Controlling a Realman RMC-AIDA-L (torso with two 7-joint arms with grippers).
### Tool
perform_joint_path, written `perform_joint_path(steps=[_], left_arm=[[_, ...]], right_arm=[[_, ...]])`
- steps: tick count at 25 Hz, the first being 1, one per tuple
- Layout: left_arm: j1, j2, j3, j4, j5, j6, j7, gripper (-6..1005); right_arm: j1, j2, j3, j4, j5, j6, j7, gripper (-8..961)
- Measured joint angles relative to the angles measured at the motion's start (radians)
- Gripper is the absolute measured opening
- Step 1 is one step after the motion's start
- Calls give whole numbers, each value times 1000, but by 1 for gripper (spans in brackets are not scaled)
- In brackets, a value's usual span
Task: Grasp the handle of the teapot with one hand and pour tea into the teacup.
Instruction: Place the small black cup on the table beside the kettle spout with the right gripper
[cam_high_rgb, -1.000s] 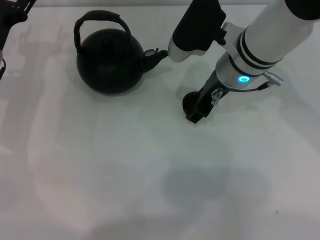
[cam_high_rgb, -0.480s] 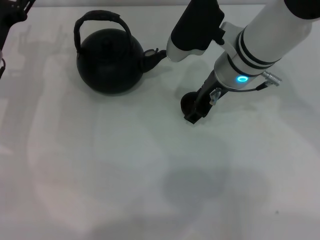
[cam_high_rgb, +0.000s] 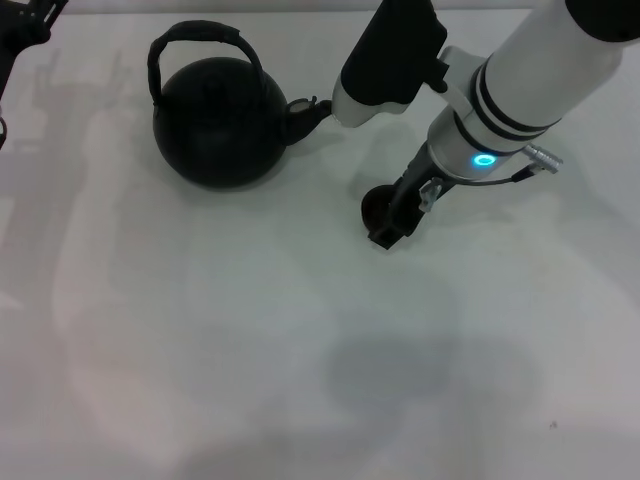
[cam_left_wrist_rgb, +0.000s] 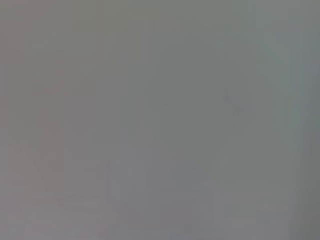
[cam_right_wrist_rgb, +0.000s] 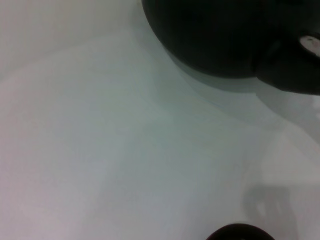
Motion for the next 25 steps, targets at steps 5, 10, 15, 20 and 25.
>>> perform_joint_path(steps=[5, 10, 15, 20, 25], left_arm=[[0, 0, 0, 0, 3, 0, 0, 886], [2, 0, 0, 0, 4, 0, 0, 886], [4, 0, 0, 0, 6, 0, 0, 887], [5, 0, 0, 0, 6, 0, 0, 887], [8, 0, 0, 0, 6, 0, 0, 887]], right_arm=[[1, 0, -25, -5, 0, -17, 0, 790], [0, 0, -28, -11, 1, -16, 5, 794], [-2, 0, -28, -12, 2, -17, 7, 797], [-7, 0, -19, -21, 3, -23, 8, 861], [-18, -2, -14, -28, 35, -60, -3, 873]])
